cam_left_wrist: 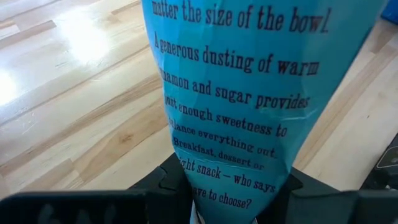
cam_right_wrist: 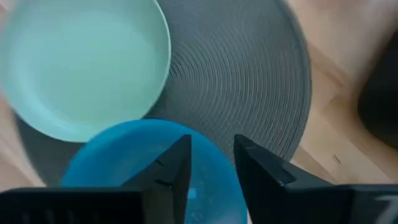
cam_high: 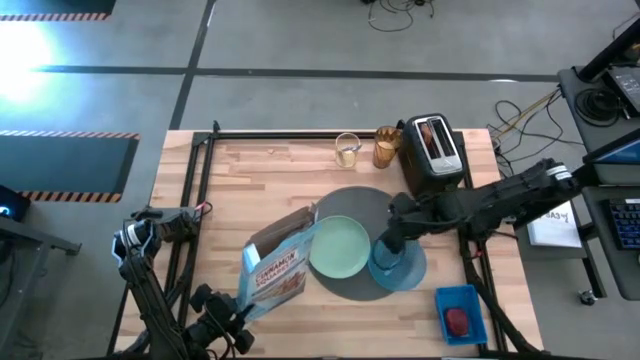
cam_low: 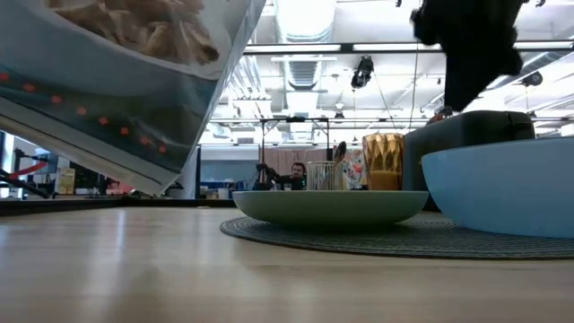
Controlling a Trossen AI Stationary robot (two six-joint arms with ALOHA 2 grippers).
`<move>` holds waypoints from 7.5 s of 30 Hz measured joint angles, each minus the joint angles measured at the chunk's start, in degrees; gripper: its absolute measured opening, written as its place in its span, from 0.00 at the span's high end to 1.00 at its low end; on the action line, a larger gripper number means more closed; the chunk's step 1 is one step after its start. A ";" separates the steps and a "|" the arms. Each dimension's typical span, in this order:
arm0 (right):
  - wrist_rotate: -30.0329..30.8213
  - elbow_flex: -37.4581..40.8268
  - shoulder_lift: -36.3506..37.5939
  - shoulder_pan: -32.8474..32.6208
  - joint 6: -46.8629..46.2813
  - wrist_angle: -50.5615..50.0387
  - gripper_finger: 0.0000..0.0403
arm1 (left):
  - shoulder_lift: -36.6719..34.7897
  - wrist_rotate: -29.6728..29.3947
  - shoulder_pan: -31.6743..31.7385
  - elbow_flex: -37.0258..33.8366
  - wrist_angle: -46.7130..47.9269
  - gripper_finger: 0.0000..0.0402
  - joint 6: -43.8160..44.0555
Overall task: Arrange a breakfast setting
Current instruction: Pour the cereal from the cereal box into the blue bowl
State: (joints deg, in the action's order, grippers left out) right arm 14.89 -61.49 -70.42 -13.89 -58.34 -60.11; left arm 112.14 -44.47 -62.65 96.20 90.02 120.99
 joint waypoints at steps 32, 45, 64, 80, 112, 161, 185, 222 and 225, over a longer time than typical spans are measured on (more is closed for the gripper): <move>-13.45 -2.84 -25.63 24.12 29.62 11.43 0.98 | -0.01 0.24 -0.32 0.28 -0.24 0.75 0.00; -15.25 -4.60 -31.41 24.99 30.07 15.15 0.98 | 0.00 1.53 -0.98 0.31 -0.35 0.75 0.00; -19.25 -12.07 -36.81 27.38 32.14 26.11 0.98 | 0.22 -10.54 -4.05 4.48 -1.24 0.76 -2.81; -13.37 -28.46 -39.14 26.42 38.32 13.62 0.98 | 0.94 -10.65 -4.33 4.48 -4.34 0.75 -3.50; -19.28 -28.38 -48.69 9.42 28.35 16.63 0.98 | 0.96 -13.57 -9.69 4.42 -12.09 0.76 -8.48; 0.56 -38.71 -17.00 6.31 35.69 2.42 0.66 | 0.93 4.95 -0.93 3.96 -12.43 0.76 -22.81; 16.77 -38.73 -4.48 2.04 34.38 -10.83 0.59 | -1.62 19.43 19.43 25.49 0.27 0.76 -55.27; 42.17 13.55 23.32 -19.05 38.67 36.05 0.68 | -3.85 50.06 36.38 25.90 0.02 0.77 -64.47; 42.18 17.37 24.11 -19.40 41.76 43.80 0.68 | -3.87 52.03 38.93 25.90 0.02 0.77 -65.75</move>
State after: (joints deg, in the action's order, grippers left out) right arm 57.07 -44.12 -46.31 -33.30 -16.58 -16.32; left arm 108.27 7.56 -23.73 122.10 90.04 55.24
